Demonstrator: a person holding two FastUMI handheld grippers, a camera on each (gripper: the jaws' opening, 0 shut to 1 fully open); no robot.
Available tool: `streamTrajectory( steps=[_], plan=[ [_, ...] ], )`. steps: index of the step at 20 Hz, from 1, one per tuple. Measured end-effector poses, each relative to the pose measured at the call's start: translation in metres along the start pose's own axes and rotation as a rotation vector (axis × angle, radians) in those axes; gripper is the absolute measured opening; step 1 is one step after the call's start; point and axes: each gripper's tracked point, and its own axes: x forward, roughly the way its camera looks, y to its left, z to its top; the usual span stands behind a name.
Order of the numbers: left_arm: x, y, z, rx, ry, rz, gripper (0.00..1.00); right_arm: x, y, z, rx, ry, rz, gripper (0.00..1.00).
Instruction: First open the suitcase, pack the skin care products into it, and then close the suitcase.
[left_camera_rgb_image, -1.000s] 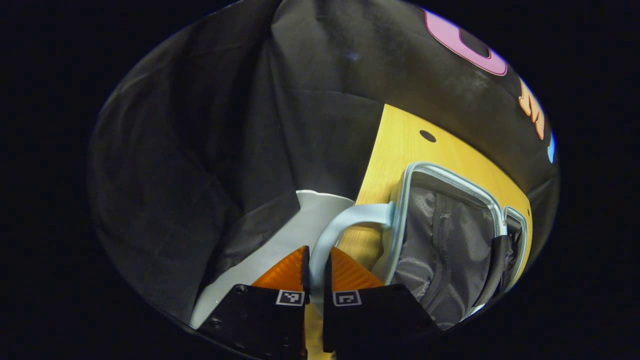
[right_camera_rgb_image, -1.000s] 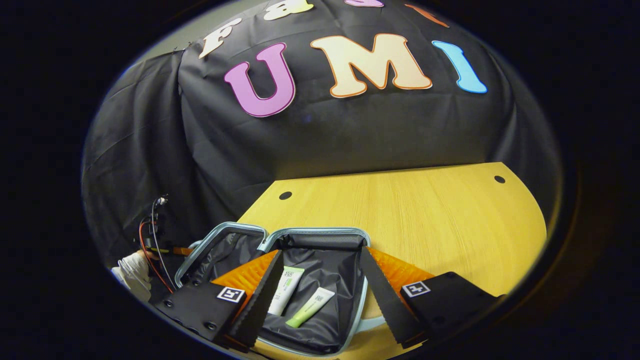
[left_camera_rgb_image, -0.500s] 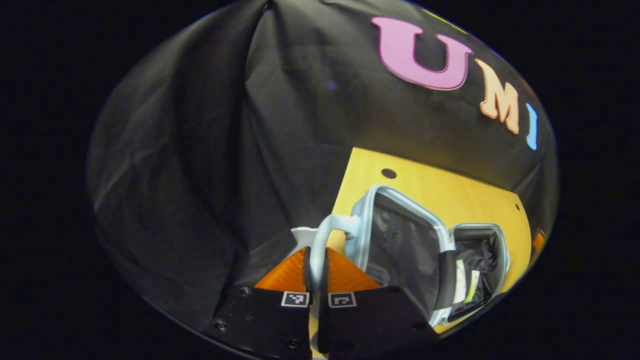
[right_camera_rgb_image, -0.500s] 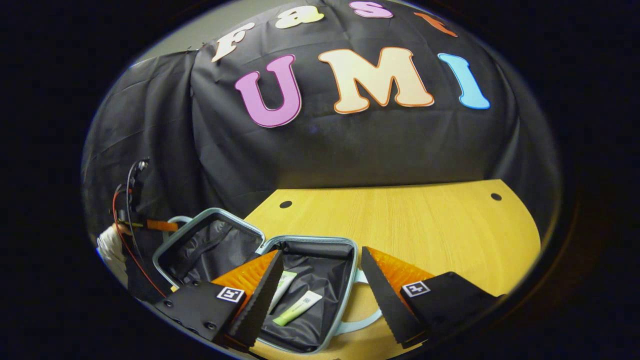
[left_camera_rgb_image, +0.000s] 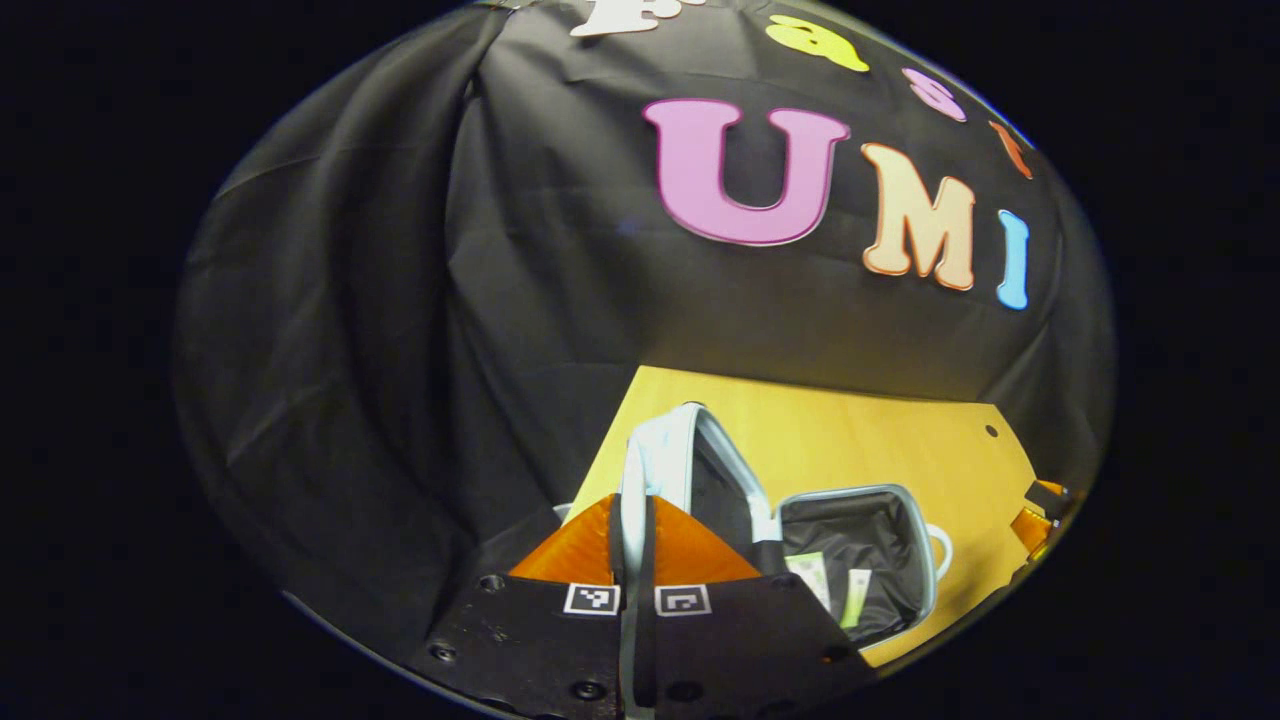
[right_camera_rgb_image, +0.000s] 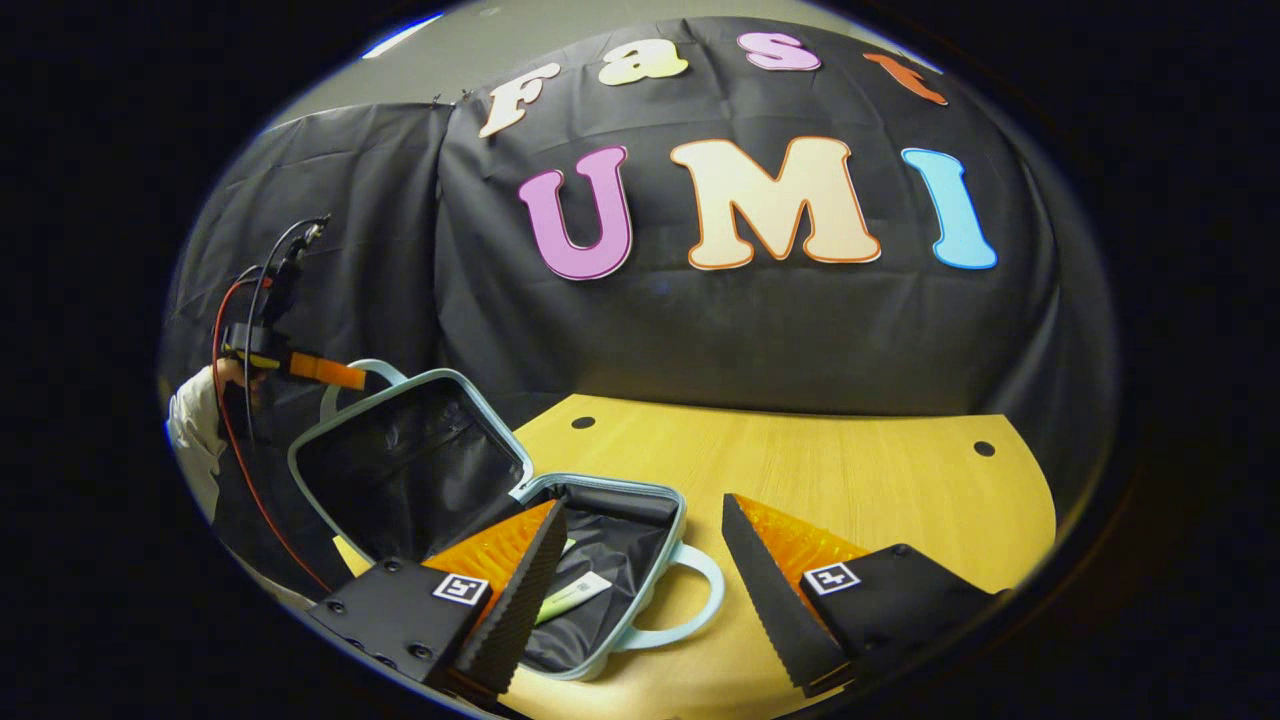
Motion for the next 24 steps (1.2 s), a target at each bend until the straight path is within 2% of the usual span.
streamTrajectory(
  steps=[3, 5, 6, 7, 8, 9, 10, 11, 13, 14, 20, 24],
  plan=[
    [-0.013, -0.056, 0.014, 0.021, -0.025, -0.067, 0.0, -0.015, -0.017, 0.004, 0.012, -0.017, 0.004, 0.98],
    [-0.02, -0.097, 0.022, 0.019, -0.043, -0.141, 0.0, -0.022, -0.03, 0.006, 0.015, -0.027, -0.003, 0.98],
    [-0.021, -0.115, 0.023, 0.017, -0.047, -0.174, 0.0, -0.027, -0.035, 0.007, 0.018, -0.028, -0.005, 0.94],
    [-0.021, -0.131, 0.022, 0.013, -0.046, -0.2, 0.0, -0.03, -0.04, 0.007, 0.022, -0.031, -0.006, 0.98],
    [-0.023, -0.147, 0.023, 0.005, -0.043, -0.225, 0.0, -0.035, -0.045, 0.008, 0.022, -0.033, -0.009, 0.94],
    [-0.023, -0.164, 0.021, -0.003, -0.042, -0.252, 0.0, -0.04, -0.052, 0.007, 0.019, -0.033, -0.014, 0.98],
    [-0.024, -0.18, 0.02, -0.016, -0.039, -0.282, 0.0, -0.044, -0.059, 0.007, 0.016, -0.033, -0.021, 0.98],
    [-0.023, -0.198, 0.018, -0.029, -0.034, -0.316, 0.0, -0.047, -0.067, 0.007, 0.015, -0.035, -0.029, 0.94],
    [-0.022, -0.23, 0.012, -0.046, -0.014, -0.374, 0.0, -0.055, -0.083, 0.008, 0.017, -0.039, -0.048, 0.94],
    [-0.02, -0.243, 0.008, -0.046, -0.007, -0.39, 0.0, -0.059, -0.092, 0.009, 0.018, -0.04, -0.057, 0.98],
    [-0.005, -0.308, -0.024, -0.014, 0.034, -0.432, 0.0, -0.081, -0.14, 0.01, 0.02, -0.043, -0.124, 0.98],
    [0.008, -0.339, -0.05, 0.011, 0.084, -0.434, 0.0, -0.091, -0.166, 0.008, 0.027, -0.037, -0.158, 0.98]
  ],
)
